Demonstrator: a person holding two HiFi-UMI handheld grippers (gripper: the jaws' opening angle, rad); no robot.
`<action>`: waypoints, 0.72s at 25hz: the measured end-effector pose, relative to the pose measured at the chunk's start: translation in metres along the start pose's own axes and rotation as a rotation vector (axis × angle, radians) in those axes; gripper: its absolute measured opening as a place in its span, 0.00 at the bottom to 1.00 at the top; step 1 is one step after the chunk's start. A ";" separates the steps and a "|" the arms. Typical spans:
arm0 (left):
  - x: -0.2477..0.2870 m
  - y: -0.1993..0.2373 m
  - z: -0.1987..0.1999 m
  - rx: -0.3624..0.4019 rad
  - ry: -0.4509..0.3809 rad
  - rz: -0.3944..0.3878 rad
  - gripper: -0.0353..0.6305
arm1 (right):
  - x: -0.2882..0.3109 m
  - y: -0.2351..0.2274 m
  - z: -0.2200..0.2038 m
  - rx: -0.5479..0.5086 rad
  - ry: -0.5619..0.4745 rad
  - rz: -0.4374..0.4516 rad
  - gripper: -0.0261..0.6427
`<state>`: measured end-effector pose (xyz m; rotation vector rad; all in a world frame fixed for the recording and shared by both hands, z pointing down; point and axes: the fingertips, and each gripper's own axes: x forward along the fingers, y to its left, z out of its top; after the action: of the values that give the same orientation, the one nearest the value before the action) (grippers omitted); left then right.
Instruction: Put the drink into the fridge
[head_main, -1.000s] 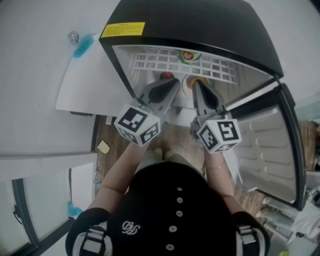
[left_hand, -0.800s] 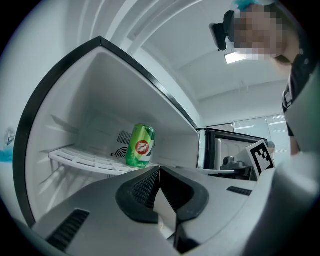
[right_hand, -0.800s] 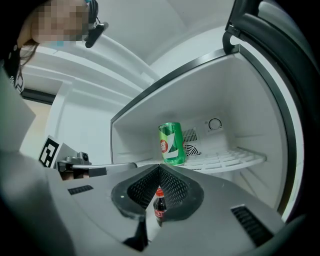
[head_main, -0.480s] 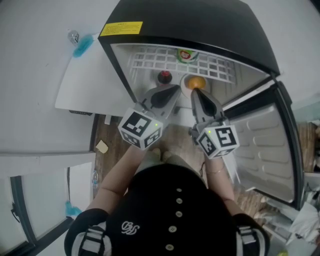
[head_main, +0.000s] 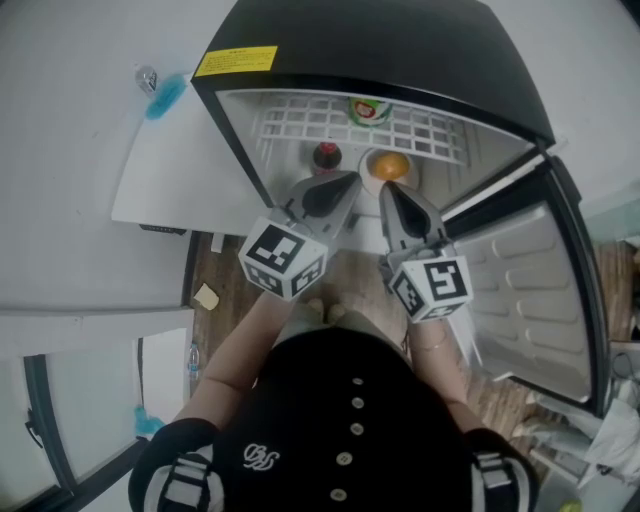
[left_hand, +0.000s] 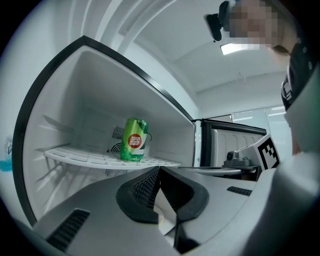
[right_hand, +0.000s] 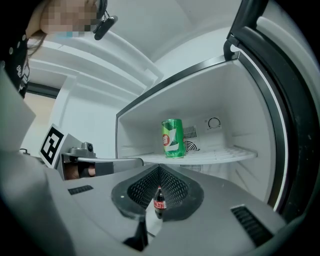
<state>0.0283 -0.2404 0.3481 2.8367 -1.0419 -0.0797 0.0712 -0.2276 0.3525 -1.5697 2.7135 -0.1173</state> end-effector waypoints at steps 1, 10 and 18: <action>0.000 -0.001 -0.001 0.004 0.003 -0.002 0.06 | 0.000 -0.001 0.000 0.003 -0.003 -0.003 0.05; -0.003 0.000 -0.005 -0.034 -0.002 -0.008 0.06 | 0.000 0.002 -0.002 0.002 0.007 -0.008 0.05; -0.003 0.002 -0.006 -0.042 0.001 0.001 0.06 | 0.006 0.006 0.005 -0.013 0.000 0.002 0.05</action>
<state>0.0252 -0.2390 0.3547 2.7987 -1.0287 -0.0996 0.0628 -0.2298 0.3472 -1.5701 2.7211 -0.0990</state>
